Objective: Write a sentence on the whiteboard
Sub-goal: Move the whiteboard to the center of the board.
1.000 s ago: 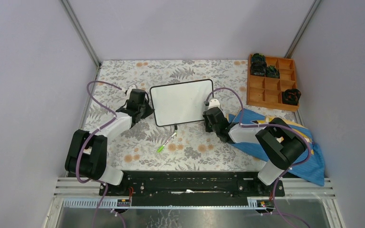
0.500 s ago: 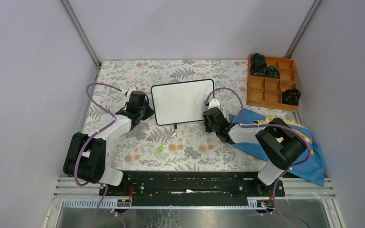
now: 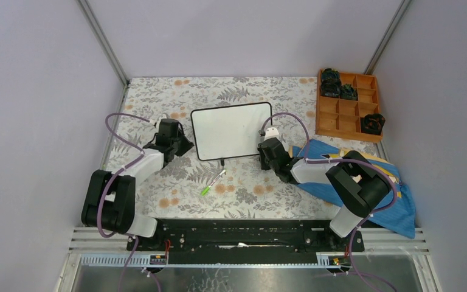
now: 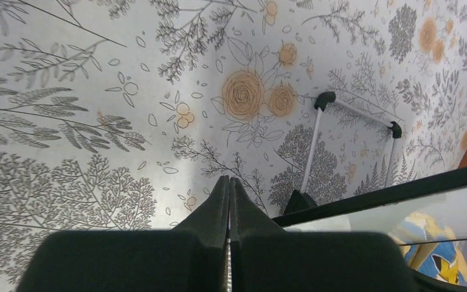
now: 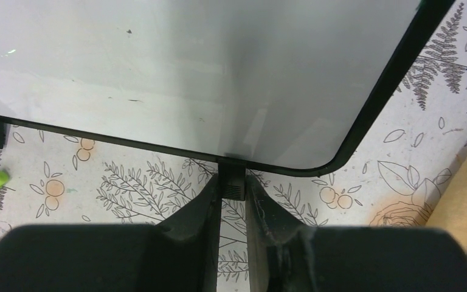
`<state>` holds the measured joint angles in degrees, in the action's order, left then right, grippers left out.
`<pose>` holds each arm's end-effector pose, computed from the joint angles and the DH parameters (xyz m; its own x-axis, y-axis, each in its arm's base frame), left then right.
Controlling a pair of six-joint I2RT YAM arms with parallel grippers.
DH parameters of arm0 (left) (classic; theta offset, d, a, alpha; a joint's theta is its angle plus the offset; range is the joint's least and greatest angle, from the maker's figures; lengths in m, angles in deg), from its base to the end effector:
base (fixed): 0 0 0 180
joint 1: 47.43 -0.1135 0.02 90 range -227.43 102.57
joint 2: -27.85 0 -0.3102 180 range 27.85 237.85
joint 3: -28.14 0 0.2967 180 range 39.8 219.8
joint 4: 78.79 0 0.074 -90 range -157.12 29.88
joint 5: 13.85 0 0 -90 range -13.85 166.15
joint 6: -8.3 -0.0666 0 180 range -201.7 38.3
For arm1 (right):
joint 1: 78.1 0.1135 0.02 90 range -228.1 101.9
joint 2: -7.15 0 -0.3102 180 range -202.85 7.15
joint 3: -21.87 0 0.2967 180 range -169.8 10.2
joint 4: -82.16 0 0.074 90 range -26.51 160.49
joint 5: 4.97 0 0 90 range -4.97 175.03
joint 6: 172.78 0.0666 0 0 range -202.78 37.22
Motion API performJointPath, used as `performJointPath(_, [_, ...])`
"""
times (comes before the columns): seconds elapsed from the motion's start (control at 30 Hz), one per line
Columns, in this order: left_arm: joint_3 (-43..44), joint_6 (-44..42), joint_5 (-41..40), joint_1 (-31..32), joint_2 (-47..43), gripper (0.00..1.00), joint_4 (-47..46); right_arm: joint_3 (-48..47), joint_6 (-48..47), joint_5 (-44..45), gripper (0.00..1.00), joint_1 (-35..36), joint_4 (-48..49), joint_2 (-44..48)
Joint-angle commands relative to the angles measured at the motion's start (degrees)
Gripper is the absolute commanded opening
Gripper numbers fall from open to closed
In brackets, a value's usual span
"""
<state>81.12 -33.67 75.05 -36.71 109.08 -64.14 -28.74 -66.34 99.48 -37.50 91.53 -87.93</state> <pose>0.3314 -0.0614 0.1839 -0.5753 -0.6477 -0.4996 -0.3822 0.7528 -0.5359 0.2936 0.2298 0.1350 -0.5532 -0.1132 -0.8253 -0.3322 0.9385 0.0939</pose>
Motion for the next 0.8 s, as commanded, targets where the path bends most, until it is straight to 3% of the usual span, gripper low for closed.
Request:
performJointPath(0.0, [1.3,-0.4,5.6,2.1,1.9,0.00,-6.2,-2.6,1.4,-2.4,0.00,1.8,0.6,-0.8])
performJointPath(0.23, [-0.2,-0.8,6.4,3.7,0.7,0.00,-7.9,-3.0,1.2,-2.1,0.00,2.0,0.3,-0.9])
performJointPath(0.77, [0.0,-0.1,-3.9,0.6,-5.7,0.00,1.8,-2.8,1.0,-1.7,0.00,2.0,0.0,-0.3])
